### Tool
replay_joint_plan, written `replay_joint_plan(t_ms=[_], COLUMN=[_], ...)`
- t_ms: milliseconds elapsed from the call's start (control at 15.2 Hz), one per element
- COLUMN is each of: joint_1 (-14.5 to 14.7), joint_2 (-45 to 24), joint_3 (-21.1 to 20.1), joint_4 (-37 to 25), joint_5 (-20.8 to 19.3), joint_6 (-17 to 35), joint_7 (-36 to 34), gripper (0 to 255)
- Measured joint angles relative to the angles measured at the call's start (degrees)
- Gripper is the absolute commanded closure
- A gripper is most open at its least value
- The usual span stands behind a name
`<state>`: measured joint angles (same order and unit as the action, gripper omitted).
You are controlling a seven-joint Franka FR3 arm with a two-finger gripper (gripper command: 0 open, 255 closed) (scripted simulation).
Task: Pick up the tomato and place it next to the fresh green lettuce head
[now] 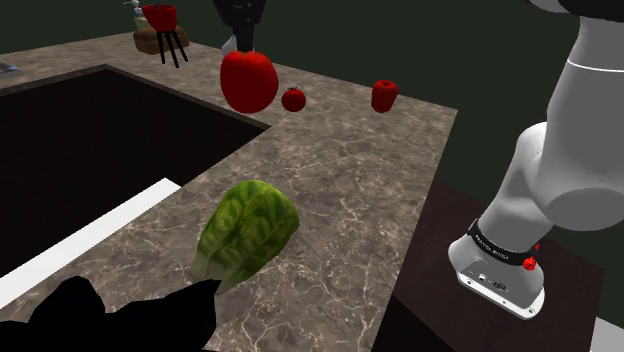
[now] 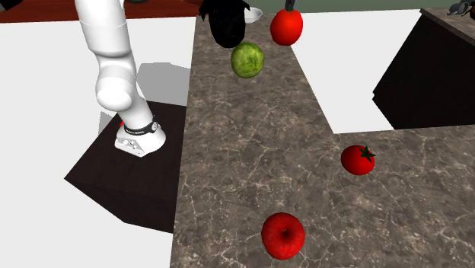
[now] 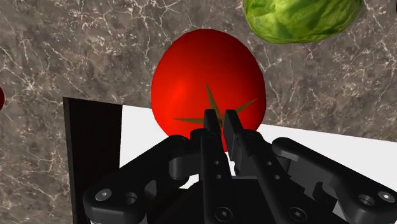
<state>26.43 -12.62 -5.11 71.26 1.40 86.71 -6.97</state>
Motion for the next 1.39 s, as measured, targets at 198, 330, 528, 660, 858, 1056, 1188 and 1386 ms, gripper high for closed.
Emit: replay_joint_plan(t_ms=[198,330,528,660,858,1056,1188,1386], joint_1=[2.8,4.3,4.6,4.5,4.4,4.2,4.1,4.1], joint_2=[-4.9,-7.8,-7.5,-6.7,-5.5,-4.8,-4.4,-4.0], joint_3=[-1.3,-1.9,-2.0,-2.0,-2.0,-1.9,-1.9,-1.9], joint_4=[-6.5,-10.2,-7.8,-5.1,-1.1,2.4,4.6,7.4], joint_5=[-1.0,-1.6,-1.6,-1.5,-1.4,-1.3,-1.2,-1.2], joint_6=[-1.5,-2.3,-0.1,1.7,4.6,7.3,9.1,11.5], joint_7=[-3.9,-5.7,-6.2,-6.1,-6.1,-5.9,-5.8,-5.7], gripper=[255,255,255,255,255,255,255,255])
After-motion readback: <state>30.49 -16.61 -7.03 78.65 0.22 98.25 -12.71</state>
